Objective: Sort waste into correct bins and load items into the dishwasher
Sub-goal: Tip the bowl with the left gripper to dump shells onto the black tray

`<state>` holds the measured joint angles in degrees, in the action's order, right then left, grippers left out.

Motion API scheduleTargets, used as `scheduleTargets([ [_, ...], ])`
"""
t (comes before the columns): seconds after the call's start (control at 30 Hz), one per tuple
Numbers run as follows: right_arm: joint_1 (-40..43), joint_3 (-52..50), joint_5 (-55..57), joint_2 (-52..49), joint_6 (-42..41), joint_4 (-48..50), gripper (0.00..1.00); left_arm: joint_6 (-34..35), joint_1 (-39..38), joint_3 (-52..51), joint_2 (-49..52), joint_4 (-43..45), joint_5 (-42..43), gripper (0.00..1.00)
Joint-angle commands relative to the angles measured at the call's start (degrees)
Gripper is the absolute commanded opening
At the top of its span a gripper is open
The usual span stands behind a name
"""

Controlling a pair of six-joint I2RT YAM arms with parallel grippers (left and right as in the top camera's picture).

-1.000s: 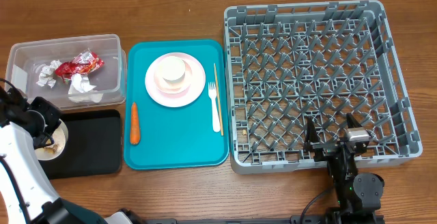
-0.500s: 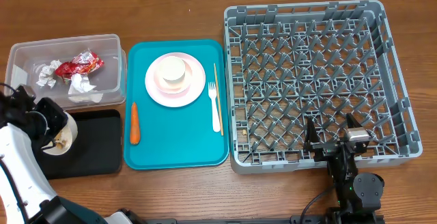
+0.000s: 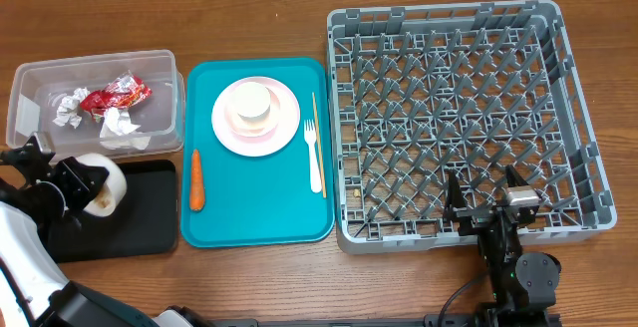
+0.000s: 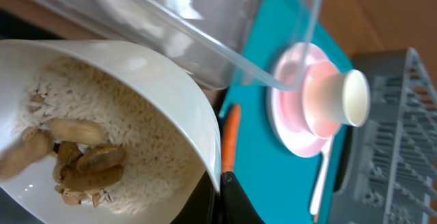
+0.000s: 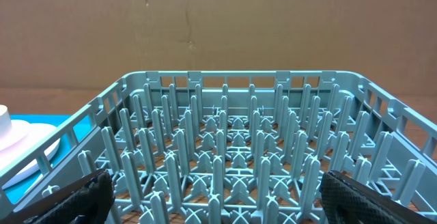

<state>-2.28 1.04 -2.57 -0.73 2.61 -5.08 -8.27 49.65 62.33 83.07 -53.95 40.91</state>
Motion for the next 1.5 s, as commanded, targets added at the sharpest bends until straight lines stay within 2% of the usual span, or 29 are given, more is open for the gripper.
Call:
scheduleTargets([
  [0.0, 0.11, -0.59, -0.11, 0.44, 0.22, 0.44, 1.00, -5.18, 0.66, -1.92, -0.13, 0.20, 9.22, 0.04],
  [0.13, 0.11, -0.59, -0.11, 0.44, 0.22, 0.44, 1.00, -12.81, 1.46, -3.85, -0.13, 0.15, 16.61, 0.04],
  [0.23, 0.11, -0.59, -0.09, 0.44, 0.22, 0.44, 1.00, -15.10, 3.50, -5.95, -0.13, 0.90, 20.98, 0.05],
  [0.4, 0.11, -0.59, -0.11, 0.44, 0.22, 0.44, 1.00, -21.84, 10.82, -10.69, -0.13, 0.85, 31.89, 0.04],
  [0.57, 0.11, -0.59, -0.11, 0.44, 0.22, 0.44, 1.00, -22.18, 17.18, -13.00, -0.13, 0.90, 36.44, 0.04],
  [0.83, 0.11, -0.59, -0.11, 0.44, 0.20, 0.44, 1.00, -23.50, 21.31, -13.77, -0.13, 0.83, 41.70, 0.04],
  [1.37, 0.11, -0.59, -0.11, 0.44, 0.22, 0.44, 1.00, -26.43, 21.18, -13.86, -0.13, -1.90, 47.10, 0.04],
  [1.47, 0.11, -0.59, -0.11, 0.44, 0.22, 0.44, 1.00, -27.78, 21.16, -13.86, -0.13, -6.34, 48.83, 0.04],
])
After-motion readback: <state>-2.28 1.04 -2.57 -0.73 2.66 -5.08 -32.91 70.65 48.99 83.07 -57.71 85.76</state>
